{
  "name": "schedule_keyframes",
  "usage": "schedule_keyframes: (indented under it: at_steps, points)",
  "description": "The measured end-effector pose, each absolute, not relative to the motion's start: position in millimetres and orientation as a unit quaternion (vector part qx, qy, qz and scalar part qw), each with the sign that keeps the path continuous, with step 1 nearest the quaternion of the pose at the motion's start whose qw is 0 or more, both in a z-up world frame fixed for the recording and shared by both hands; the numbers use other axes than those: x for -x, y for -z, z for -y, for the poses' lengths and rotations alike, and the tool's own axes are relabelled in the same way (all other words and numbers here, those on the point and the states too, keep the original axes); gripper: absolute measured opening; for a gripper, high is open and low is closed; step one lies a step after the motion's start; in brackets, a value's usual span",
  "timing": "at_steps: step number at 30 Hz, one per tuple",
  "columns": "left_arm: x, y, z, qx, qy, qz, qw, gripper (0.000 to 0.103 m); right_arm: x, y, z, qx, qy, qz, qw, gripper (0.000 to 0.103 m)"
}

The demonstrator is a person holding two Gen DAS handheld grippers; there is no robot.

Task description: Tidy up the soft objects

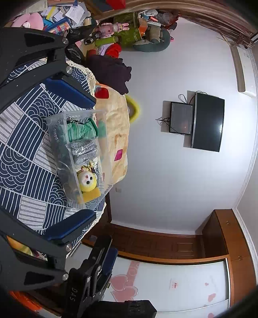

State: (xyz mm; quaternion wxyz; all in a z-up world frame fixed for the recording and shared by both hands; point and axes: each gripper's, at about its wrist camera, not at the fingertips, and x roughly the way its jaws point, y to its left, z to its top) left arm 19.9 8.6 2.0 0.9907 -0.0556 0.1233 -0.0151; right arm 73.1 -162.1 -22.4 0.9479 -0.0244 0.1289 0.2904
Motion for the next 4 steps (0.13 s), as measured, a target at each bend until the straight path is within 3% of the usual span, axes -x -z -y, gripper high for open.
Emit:
schedule_keyframes:
  at_steps: [4]
  points:
    - [-20.2, -1.3, -8.5, 0.057, 0.015, -0.124, 0.991, 0.103, -73.2, 23.1, 162.3, 0.025, -0.29, -0.13, 0.948, 0.085]
